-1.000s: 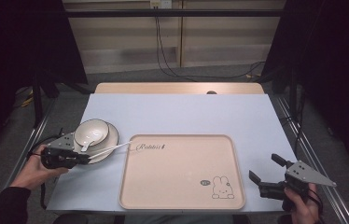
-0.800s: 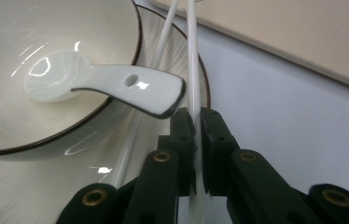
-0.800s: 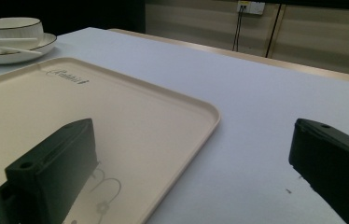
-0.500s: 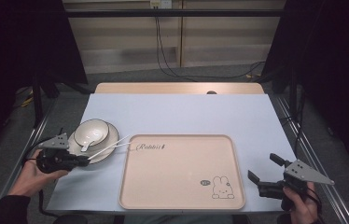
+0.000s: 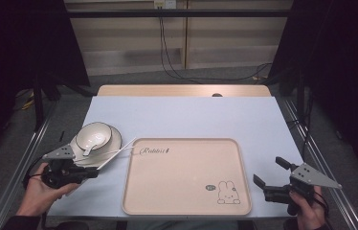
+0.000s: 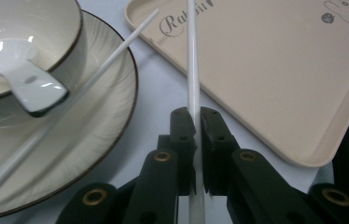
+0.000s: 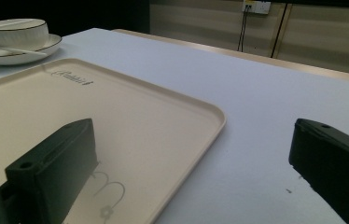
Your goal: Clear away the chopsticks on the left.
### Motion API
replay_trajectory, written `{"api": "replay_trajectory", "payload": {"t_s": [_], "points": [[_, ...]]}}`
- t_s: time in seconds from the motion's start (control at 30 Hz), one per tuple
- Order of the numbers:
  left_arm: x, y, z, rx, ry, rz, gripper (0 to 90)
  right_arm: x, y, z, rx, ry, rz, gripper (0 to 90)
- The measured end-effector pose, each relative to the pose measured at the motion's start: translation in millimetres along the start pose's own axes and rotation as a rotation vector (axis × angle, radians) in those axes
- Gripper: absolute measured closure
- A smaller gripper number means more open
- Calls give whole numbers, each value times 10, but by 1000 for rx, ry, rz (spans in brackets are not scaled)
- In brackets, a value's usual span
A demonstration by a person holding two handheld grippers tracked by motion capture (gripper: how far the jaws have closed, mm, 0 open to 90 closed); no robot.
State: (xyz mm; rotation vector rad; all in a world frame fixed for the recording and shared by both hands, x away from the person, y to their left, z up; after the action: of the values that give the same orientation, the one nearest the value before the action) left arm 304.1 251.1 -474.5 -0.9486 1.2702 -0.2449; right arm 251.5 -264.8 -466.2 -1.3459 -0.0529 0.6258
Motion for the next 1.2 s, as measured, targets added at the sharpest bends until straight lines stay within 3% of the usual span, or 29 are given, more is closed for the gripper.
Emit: {"api": "replay_trajectory", "payload": {"t_s": [0.2, 0.3, 0.53, 0.77, 0.93, 1.13, 1.2], "points": [[-34, -118, -178, -72, -72, -28, 847, 3, -8, -5, 1, 2, -5, 5], [-24, -174, -289, -117, -78, -51, 847, 1, -8, -4, 1, 2, -6, 5], [135, -279, -394, -199, -89, -61, 847, 0, -12, 0, -2, 1, -8, 5], [357, -379, -489, -251, -95, -60, 847, -4, -12, 7, -3, -3, -8, 5], [466, -442, -476, -321, -146, -75, 848, -3, -16, 8, -1, -1, -13, 6], [624, -435, -460, -362, -197, -22, 847, -4, -16, 7, -1, 0, -13, 6], [671, -442, -453, -382, -191, -15, 847, -4, -15, 5, -4, 1, -13, 6]]}}
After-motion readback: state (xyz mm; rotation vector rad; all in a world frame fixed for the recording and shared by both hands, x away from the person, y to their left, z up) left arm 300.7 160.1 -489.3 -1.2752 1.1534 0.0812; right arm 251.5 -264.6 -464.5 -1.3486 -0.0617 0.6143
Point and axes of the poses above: each handheld gripper's, and its own axes: x roughly forward along the jaws, y roughly out of its underside, z roughly to its left, the point moved 9 cm from there along x, roughly forward along the jaws, and after that the axes turned 14 degrees about x, right-handed, at the moved point
